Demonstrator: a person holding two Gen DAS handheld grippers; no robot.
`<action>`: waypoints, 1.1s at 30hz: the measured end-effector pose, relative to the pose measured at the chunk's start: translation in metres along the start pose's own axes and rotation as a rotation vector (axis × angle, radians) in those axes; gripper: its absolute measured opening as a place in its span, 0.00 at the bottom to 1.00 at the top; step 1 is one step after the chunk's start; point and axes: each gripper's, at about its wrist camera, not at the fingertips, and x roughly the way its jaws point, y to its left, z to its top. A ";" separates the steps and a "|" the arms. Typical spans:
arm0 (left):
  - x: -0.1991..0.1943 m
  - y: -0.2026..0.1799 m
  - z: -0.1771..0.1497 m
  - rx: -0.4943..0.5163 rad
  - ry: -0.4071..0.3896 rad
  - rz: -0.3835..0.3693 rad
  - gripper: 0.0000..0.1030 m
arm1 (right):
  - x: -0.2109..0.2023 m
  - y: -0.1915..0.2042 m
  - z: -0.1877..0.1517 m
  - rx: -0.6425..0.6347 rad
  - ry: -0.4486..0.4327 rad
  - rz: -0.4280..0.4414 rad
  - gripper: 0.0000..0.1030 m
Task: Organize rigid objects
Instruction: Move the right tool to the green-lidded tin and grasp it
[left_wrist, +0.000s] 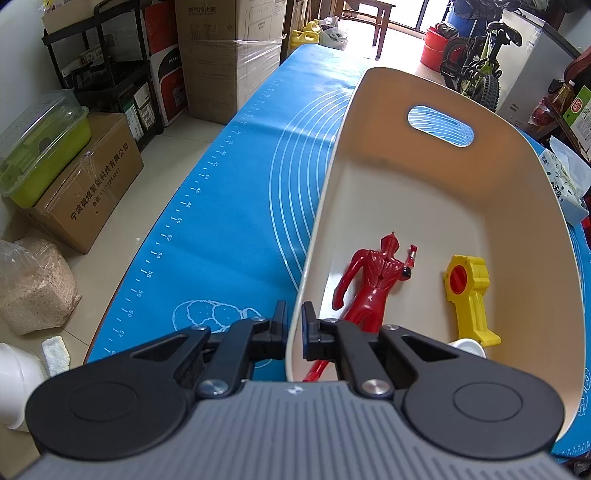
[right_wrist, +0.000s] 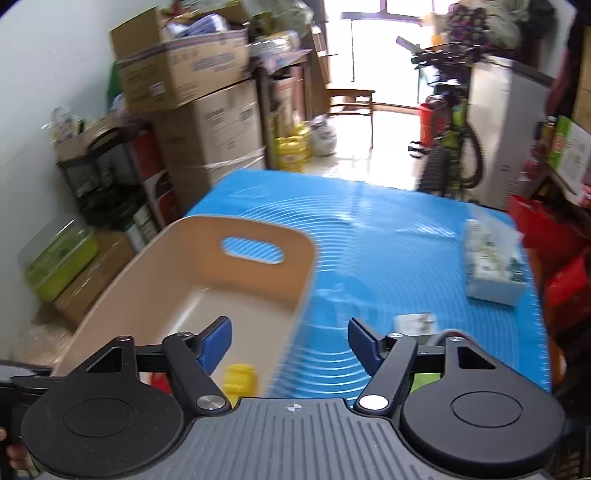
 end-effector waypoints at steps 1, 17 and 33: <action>0.000 0.000 0.000 -0.001 0.000 0.000 0.09 | 0.001 -0.009 -0.002 0.012 0.005 -0.018 0.75; 0.001 -0.001 0.000 -0.001 0.000 0.000 0.09 | 0.072 -0.088 -0.063 0.238 0.130 -0.155 0.75; 0.000 -0.002 -0.001 0.001 -0.002 0.003 0.09 | 0.102 -0.105 -0.072 0.292 0.150 -0.158 0.59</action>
